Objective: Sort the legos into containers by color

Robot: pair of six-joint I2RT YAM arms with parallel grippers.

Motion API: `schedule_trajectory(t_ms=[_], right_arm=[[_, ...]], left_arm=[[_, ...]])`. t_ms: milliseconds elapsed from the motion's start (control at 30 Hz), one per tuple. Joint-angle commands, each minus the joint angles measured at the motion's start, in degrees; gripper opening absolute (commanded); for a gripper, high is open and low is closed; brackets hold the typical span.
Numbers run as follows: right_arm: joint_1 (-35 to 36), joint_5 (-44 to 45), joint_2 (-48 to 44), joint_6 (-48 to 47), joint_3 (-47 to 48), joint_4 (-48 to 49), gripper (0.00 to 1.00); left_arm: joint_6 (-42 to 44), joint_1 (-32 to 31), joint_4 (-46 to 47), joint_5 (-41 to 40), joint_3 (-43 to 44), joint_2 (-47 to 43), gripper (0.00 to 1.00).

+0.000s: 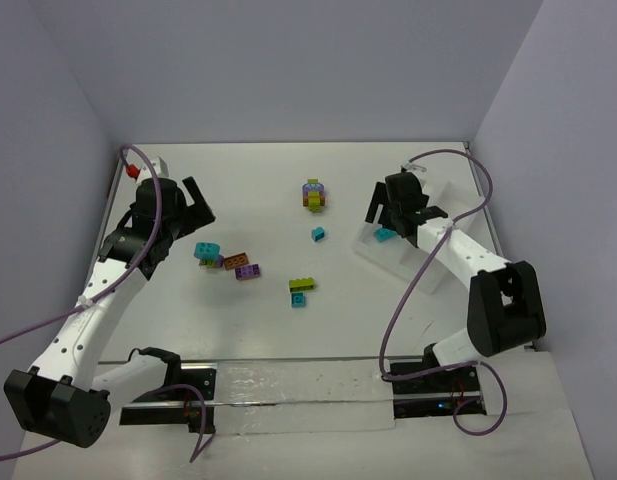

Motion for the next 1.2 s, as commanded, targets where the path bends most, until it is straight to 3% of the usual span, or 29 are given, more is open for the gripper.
schedule_trajectory(t_ms=[0, 67, 167, 267, 700, 833, 933, 1167], right_arm=[[6.65, 2.16, -5.16, -5.77, 3.04, 5.08, 0.87], [11.32, 1.34, -3.96, -10.06, 3.8, 6.12, 0.86], [18.04, -6.83, 2.05, -17.49, 7.93, 4.28, 0.91], [21.9, -3.82, 8.18, -19.14, 10.02, 3.1, 0.93], [21.85, -5.77, 21.36, -20.11, 16.09, 2.86, 0.87], [21.19, -5.97, 24.03, -19.55, 18.02, 2.59, 0.81], [20.77, -6.54, 25.35, -19.46, 18.85, 2.85, 0.71], [19.43, -7.22, 27.29, -19.72, 20.29, 2.42, 0.65]], left_arm=[[0.49, -0.32, 0.38, 0.89, 2.39, -0.07, 0.99], [0.27, -0.32, 0.49, 1.57, 2.25, 0.08, 0.99], [0.1, -0.32, 0.54, 0.47, 1.9, -0.12, 0.99], [0.15, -0.32, -0.06, 0.11, 2.35, -0.26, 0.99], [-0.08, -0.41, 0.26, -0.01, 1.47, -1.29, 0.99], [0.17, -0.41, 0.4, -0.31, 1.29, -1.64, 0.99], [0.28, -0.41, 0.14, -0.54, 1.38, -1.55, 0.99], [0.63, -0.41, 0.12, -0.98, 1.73, -1.01, 0.99]])
